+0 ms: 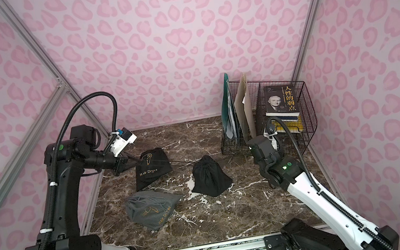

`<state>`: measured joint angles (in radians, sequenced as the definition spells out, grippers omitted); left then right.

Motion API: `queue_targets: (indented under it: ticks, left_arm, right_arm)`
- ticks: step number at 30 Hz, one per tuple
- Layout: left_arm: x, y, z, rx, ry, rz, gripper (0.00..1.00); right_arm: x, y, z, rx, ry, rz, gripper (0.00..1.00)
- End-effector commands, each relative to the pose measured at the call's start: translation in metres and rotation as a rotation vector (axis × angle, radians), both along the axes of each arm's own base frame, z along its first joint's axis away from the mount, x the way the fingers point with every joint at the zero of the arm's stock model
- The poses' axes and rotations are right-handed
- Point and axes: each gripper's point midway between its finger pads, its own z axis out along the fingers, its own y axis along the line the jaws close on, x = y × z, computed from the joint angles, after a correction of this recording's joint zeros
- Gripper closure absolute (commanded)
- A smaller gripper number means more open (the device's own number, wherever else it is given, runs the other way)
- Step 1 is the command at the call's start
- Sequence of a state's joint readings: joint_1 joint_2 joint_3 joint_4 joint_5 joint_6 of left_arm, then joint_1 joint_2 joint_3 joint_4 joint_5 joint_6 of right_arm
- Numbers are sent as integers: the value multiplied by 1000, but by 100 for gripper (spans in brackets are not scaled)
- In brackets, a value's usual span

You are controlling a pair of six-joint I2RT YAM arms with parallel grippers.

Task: Pack away hair dryers
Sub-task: Place the drawstrings on both sides at the center of the board.

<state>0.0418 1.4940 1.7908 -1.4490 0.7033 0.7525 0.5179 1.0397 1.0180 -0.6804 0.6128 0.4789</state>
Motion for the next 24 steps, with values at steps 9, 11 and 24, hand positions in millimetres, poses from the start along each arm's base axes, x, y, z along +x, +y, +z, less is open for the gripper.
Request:
queue_targets:
  ticks: [9,11,24]
  left_arm:
    - [30,-13,11,-31,-66,107,98]
    - [33,-15,8,-43,-63,114,98]
    - [23,-19,-39,-29,35,105,94]
  right_arm:
    - [20,148,27,86,-48,324,100]
    - [22,178,24,134,-38,402,100]
    - [26,298,-21,410,43,697,100]
